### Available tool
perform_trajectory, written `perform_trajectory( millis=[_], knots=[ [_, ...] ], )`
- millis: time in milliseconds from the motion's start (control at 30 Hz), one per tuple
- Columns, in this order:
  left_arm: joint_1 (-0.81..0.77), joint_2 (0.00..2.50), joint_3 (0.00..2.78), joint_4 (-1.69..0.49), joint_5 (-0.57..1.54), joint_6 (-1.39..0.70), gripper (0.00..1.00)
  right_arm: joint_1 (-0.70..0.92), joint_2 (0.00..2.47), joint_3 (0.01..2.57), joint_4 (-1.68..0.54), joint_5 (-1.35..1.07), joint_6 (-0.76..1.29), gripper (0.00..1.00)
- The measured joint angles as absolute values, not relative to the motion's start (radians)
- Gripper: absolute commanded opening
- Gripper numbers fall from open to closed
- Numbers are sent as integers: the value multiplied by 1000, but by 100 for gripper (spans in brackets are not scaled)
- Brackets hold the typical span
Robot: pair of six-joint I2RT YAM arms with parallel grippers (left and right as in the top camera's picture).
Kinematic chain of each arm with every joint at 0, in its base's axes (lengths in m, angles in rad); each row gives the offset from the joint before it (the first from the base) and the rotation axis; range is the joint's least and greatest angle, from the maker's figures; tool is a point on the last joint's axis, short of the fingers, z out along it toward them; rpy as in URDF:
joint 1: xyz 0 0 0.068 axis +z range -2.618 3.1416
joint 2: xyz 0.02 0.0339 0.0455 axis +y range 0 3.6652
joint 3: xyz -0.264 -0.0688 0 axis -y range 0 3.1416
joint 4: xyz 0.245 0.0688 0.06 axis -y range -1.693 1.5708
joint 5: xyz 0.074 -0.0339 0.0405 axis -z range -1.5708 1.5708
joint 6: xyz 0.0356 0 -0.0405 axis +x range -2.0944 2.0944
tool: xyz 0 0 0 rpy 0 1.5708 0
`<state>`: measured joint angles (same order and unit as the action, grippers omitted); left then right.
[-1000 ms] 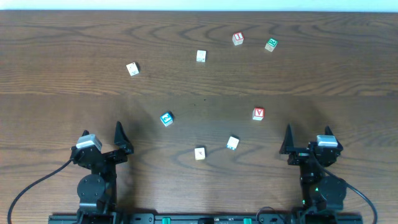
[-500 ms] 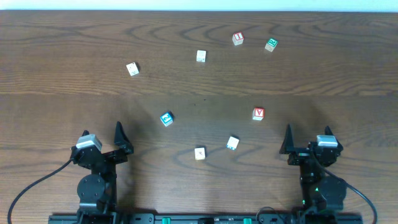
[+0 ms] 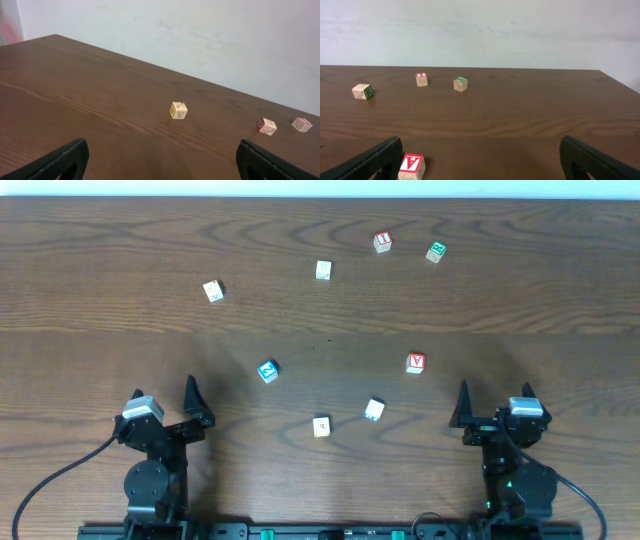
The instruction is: Spell out Ai2
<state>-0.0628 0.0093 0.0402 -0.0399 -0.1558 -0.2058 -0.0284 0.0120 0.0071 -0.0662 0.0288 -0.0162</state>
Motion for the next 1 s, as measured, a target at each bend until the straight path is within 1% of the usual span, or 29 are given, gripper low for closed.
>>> perform_trajectory(
  millis=[133,233,300,433,467,533,633,700,833,933,1000],
  knots=[
    [-63,9,35,-20,-148,-217,95,-28,12,7,-66,14,-16,99],
    [-63,10,10,77,-137,-266,95,-28,12,7,-43,-16,-12,99],
    [-63,12,6,171,-133,-294,95,-28,12,7,10,-34,-2,99],
    [-63,9,6,388,-121,-326,95,-28,11,7,220,-88,25,99],
    [-63,10,6,433,-112,-333,95,-28,10,14,244,-98,30,99],
    [-63,10,12,455,-104,-337,95,-28,12,41,220,-101,35,99],
    [-63,17,48,432,-102,-305,95,-28,13,125,152,-83,40,99],
    [-63,42,119,413,-103,-257,95,-28,20,226,99,-52,41,99],
    [-63,167,345,413,-104,-150,95,-28,76,437,76,9,41,99],
    [-63,344,570,392,-100,-87,96,-28,197,614,42,34,41,99],
    [-63,454,706,318,-89,-69,95,-28,304,732,-4,42,41,99]
  ],
)
